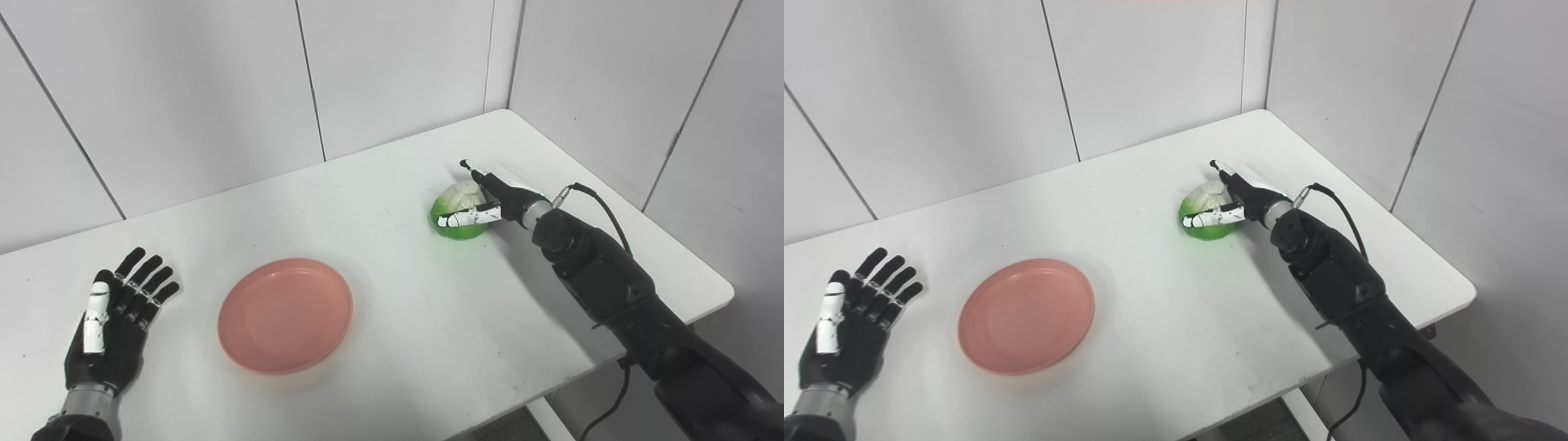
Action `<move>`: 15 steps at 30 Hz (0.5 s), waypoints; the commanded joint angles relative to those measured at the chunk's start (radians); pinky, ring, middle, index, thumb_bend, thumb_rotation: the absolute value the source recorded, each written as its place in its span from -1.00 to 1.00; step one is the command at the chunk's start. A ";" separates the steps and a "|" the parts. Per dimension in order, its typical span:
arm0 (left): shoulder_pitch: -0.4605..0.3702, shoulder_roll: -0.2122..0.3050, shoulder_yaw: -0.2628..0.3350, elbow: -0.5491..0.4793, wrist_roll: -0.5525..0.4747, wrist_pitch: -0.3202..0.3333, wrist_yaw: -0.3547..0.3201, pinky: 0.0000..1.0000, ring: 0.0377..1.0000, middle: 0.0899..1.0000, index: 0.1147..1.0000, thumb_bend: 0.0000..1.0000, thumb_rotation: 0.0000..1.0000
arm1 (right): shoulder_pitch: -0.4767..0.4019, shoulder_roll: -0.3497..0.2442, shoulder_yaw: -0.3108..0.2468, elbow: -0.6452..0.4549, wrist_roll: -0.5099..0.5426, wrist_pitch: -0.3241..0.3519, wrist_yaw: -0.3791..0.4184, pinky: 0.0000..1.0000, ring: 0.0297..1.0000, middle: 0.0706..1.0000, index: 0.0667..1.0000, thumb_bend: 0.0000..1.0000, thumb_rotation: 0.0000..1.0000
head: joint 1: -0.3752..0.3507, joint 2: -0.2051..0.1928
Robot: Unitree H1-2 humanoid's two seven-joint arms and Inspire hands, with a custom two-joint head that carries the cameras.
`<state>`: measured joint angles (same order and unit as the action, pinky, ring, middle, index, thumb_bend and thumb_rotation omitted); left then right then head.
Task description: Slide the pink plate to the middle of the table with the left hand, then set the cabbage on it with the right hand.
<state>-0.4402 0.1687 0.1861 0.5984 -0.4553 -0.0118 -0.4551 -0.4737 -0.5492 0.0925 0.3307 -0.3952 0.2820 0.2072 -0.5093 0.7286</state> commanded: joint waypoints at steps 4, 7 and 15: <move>0.098 -0.011 -0.007 0.031 0.006 0.028 -0.008 0.53 0.60 0.60 0.56 0.05 0.58 | -0.050 -0.014 0.001 0.011 0.027 -0.046 0.006 0.73 0.92 1.00 1.00 1.00 0.02 | 0.004 0.003; 0.102 -0.013 -0.007 0.018 0.005 0.035 -0.004 0.54 0.61 0.62 0.57 0.04 0.61 | -0.053 -0.010 0.008 0.024 0.022 -0.043 -0.002 0.73 0.90 0.97 1.00 1.00 -0.05 | 0.004 0.005; 0.105 -0.014 -0.006 0.005 0.007 0.044 0.000 0.55 0.62 0.61 0.57 0.02 0.62 | -0.047 0.013 -0.037 0.054 0.108 -0.062 -0.001 0.28 0.30 0.30 0.30 0.94 -0.60 | 0.004 0.008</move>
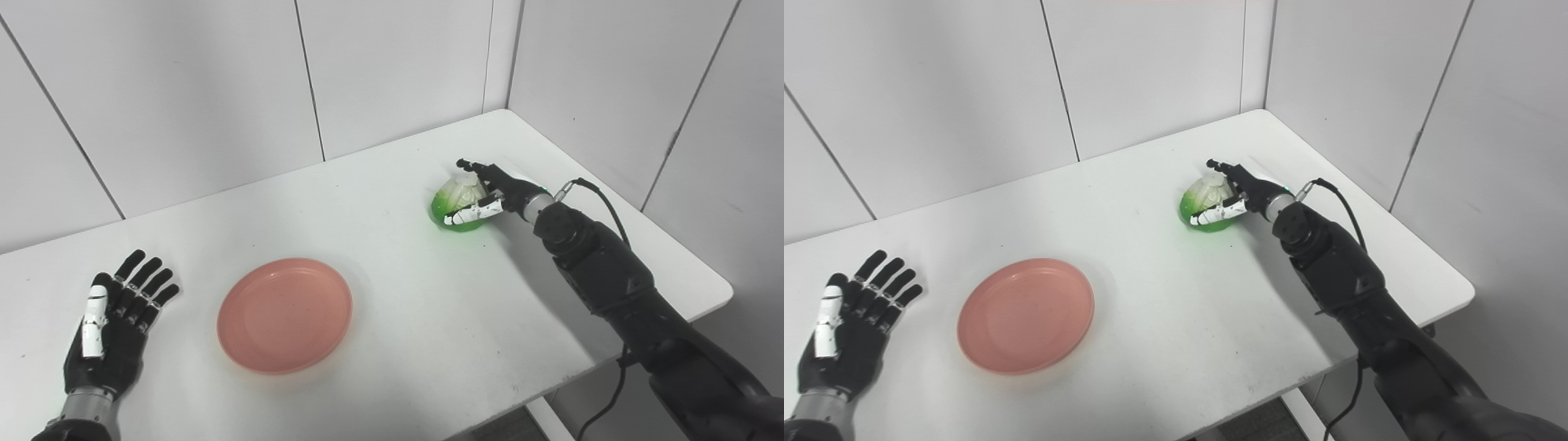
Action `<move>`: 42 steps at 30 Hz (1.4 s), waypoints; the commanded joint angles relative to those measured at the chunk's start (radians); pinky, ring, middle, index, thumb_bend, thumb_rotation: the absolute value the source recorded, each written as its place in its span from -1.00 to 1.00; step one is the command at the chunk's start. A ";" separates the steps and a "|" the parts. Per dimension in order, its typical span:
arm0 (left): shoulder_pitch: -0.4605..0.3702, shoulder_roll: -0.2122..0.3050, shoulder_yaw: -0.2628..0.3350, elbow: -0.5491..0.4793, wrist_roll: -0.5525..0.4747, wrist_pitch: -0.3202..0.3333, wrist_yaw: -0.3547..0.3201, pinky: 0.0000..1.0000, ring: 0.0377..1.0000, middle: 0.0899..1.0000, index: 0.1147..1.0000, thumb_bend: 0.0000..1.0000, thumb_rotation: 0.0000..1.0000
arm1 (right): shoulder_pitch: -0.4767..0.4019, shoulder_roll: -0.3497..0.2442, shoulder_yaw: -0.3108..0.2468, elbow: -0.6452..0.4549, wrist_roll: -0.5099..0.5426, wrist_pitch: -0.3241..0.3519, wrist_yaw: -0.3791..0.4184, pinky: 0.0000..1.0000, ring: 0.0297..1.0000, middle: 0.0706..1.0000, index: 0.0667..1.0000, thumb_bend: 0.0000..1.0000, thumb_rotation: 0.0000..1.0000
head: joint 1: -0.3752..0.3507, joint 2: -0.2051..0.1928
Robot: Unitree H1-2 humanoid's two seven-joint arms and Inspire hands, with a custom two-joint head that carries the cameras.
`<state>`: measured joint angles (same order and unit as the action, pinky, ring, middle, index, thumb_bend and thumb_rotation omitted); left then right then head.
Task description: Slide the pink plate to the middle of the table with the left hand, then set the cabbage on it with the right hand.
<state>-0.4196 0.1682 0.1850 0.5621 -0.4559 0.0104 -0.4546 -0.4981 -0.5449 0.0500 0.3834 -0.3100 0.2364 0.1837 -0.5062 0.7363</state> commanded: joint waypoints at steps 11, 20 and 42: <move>0.093 -0.020 -0.006 0.006 0.010 0.040 0.020 0.53 0.60 0.60 0.55 0.00 0.64 | -0.020 0.044 0.002 -0.006 0.031 0.012 -0.018 -0.18 -0.14 -0.14 -0.07 0.06 -1.00 | 0.005 0.002; 0.097 -0.025 -0.007 -0.013 0.013 0.052 0.037 0.52 0.60 0.60 0.54 0.00 0.64 | -0.009 0.060 -0.004 -0.028 0.028 0.029 -0.051 -0.22 -0.15 -0.14 -0.06 0.06 -1.00 | 0.010 0.003; 0.114 -0.064 -0.024 -0.086 0.015 0.081 0.087 0.52 0.60 0.61 0.58 0.00 0.63 | 0.017 0.042 -0.031 -0.317 0.081 0.050 0.009 -0.26 -0.17 -0.14 -0.07 0.06 -1.00 | 0.084 -0.001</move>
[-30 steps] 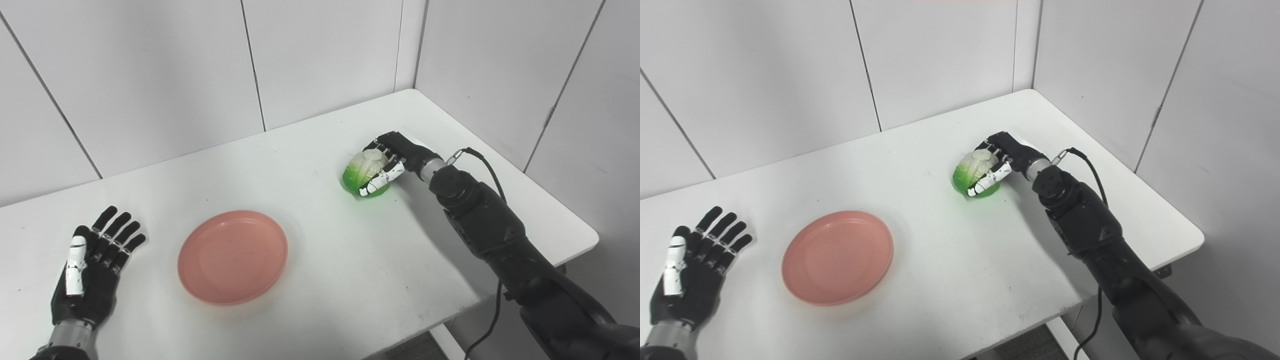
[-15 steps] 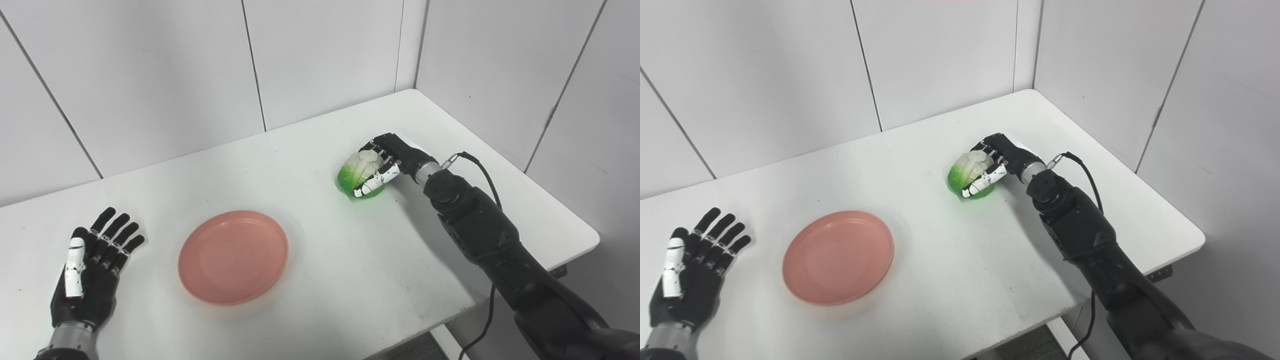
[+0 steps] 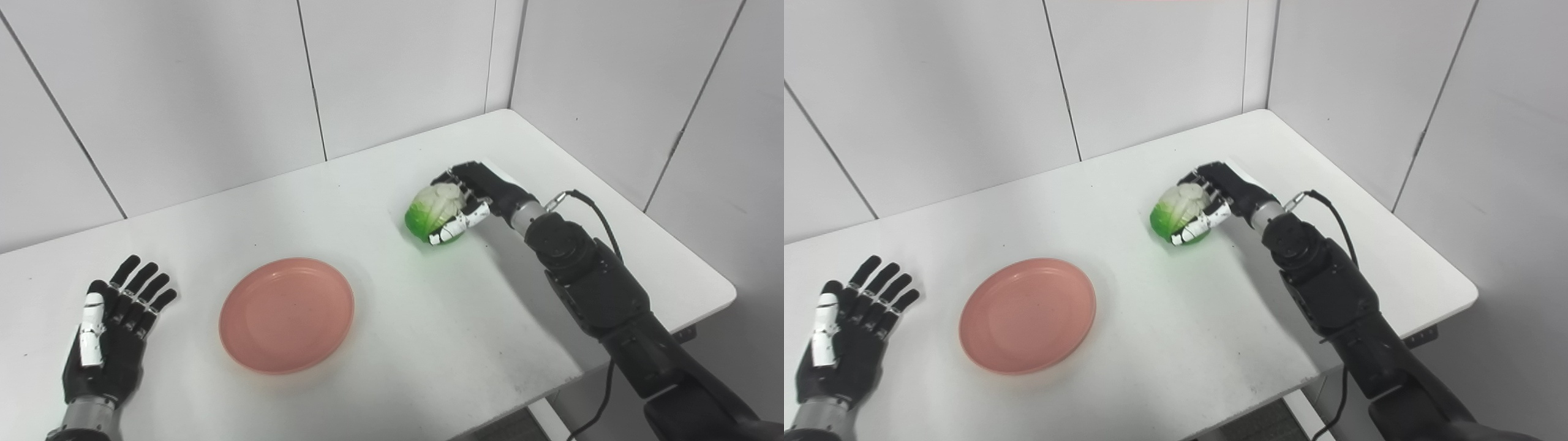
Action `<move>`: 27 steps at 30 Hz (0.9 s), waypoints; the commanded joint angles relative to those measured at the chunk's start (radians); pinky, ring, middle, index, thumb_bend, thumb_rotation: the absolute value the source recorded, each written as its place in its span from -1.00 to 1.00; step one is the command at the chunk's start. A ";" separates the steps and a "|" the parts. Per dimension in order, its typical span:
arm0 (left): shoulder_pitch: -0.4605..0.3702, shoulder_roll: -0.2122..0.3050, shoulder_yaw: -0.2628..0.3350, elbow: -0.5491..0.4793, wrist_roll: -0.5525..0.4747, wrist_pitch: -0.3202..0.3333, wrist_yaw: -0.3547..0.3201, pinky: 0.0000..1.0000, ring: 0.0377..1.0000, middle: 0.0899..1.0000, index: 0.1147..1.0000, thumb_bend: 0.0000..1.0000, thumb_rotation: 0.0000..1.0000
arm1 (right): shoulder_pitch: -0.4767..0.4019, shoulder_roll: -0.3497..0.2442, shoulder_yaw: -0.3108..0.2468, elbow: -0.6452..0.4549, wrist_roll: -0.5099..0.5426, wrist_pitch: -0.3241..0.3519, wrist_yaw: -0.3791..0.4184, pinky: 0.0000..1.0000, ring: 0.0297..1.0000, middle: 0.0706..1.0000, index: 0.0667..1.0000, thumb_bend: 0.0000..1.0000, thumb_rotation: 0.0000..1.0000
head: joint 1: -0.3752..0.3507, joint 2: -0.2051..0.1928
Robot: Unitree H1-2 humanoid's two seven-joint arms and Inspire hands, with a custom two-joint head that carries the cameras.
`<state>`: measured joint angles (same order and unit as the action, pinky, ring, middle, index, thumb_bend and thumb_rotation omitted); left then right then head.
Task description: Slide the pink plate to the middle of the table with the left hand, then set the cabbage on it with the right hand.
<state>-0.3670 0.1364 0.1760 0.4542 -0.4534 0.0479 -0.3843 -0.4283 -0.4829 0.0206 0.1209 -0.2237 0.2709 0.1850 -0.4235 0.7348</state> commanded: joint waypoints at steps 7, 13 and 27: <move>0.088 -0.075 -0.038 -0.075 0.026 0.085 0.080 0.56 0.64 0.64 0.59 -0.02 0.69 | -0.107 0.006 0.049 -0.166 0.009 0.085 0.088 -0.24 -0.14 -0.13 -0.08 0.06 -1.00 | 0.059 -0.002; 0.109 -0.109 -0.067 -0.141 0.055 0.098 0.126 0.60 0.67 0.66 0.62 -0.09 0.87 | -0.157 0.022 0.111 -0.196 -0.010 0.098 0.143 -0.24 -0.16 -0.15 -0.05 0.06 -1.00 | 0.147 -0.004; 0.150 -0.201 -0.103 -0.323 0.120 0.190 0.278 0.72 0.73 0.72 0.69 -0.23 1.00 | -0.250 0.152 0.246 -0.159 -0.028 0.078 0.216 -0.31 -0.19 -0.17 -0.04 0.05 -1.00 | 0.351 0.007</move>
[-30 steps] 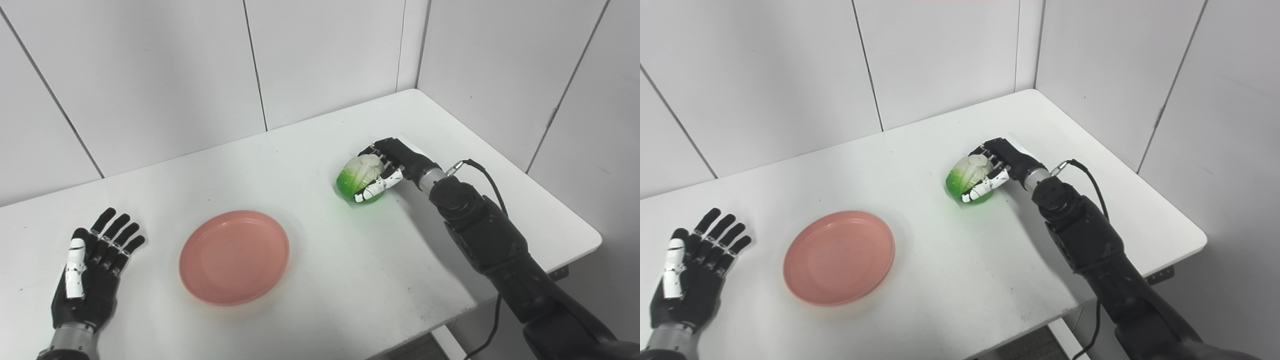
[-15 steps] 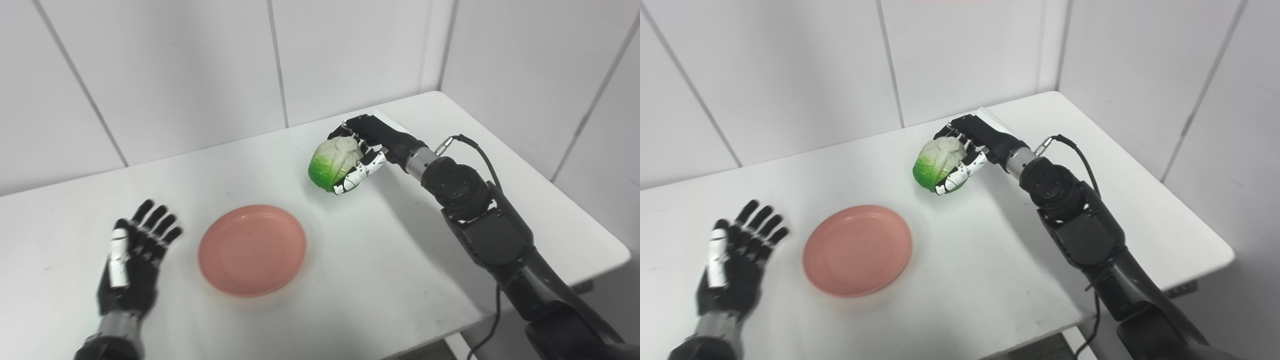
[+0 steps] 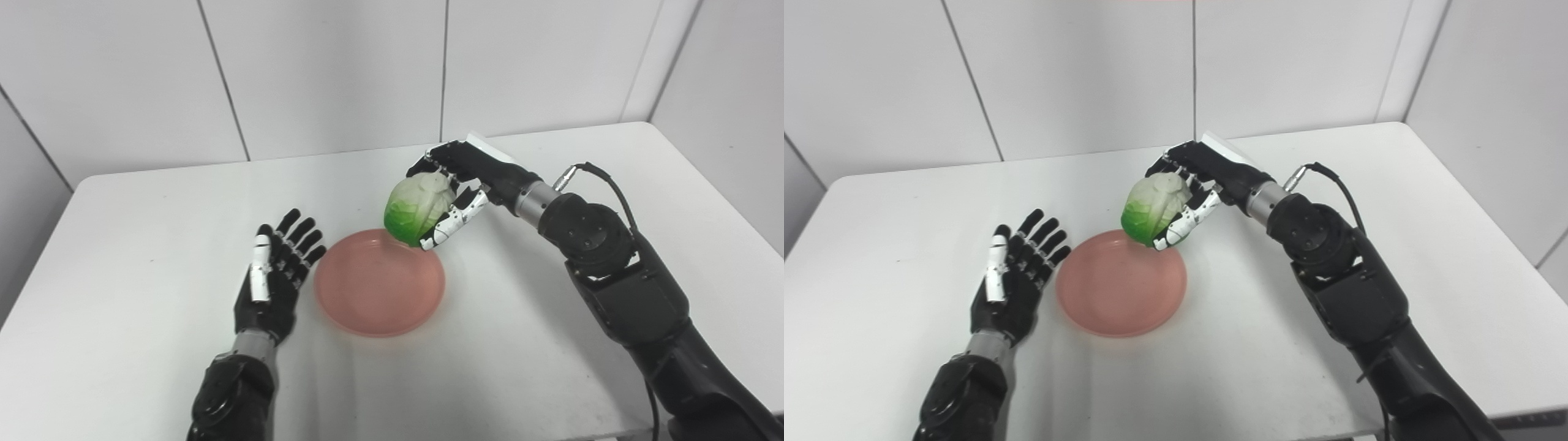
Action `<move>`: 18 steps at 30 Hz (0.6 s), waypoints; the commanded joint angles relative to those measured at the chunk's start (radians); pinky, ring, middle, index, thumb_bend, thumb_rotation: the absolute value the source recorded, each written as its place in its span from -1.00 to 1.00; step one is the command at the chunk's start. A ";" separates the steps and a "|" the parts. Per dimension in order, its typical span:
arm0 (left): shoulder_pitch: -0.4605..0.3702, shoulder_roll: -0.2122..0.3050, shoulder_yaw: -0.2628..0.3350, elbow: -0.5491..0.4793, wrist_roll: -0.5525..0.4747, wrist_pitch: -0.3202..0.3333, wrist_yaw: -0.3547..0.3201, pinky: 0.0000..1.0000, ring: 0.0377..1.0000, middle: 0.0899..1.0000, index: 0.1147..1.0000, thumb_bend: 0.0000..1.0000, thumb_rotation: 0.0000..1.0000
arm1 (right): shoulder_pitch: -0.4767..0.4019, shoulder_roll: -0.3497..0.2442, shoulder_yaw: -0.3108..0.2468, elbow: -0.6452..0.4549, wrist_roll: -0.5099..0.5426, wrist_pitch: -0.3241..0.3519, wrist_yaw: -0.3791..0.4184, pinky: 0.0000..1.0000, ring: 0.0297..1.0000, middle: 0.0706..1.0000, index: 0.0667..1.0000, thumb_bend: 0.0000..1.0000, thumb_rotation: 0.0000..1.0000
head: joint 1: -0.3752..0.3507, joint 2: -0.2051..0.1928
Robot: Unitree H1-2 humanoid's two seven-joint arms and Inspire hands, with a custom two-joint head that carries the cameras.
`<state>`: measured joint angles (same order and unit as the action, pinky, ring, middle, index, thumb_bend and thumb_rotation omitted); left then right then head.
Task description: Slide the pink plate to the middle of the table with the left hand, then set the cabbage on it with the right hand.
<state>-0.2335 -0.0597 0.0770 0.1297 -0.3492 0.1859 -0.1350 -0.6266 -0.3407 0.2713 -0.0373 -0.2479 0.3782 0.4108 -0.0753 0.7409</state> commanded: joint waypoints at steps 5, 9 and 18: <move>0.018 -0.021 -0.015 -0.019 0.032 0.065 0.050 0.76 0.75 0.74 0.70 -0.26 1.00 | -0.053 0.056 0.025 0.065 -0.027 -0.064 -0.024 -0.24 -0.16 -0.16 -0.05 0.05 -1.00 | 0.044 0.004; 0.016 -0.026 -0.025 -0.016 0.057 0.068 0.062 0.75 0.75 0.74 0.70 -0.25 1.00 | -0.049 0.081 0.038 0.104 -0.039 -0.085 -0.032 -0.22 -0.14 -0.15 -0.06 0.06 -1.00 | 0.059 0.007; 0.009 -0.025 -0.025 -0.007 0.057 0.063 0.061 0.77 0.76 0.74 0.71 -0.26 1.00 | -0.043 0.115 0.061 0.212 -0.069 -0.169 -0.055 -0.21 -0.16 -0.15 -0.06 0.06 -1.00 | 0.048 0.019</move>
<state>-0.2319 -0.0819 0.0533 0.1057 -0.3032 0.2133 -0.0896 -0.6290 -0.2266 0.3398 0.1890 -0.3153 0.2624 0.3788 -0.0276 0.7578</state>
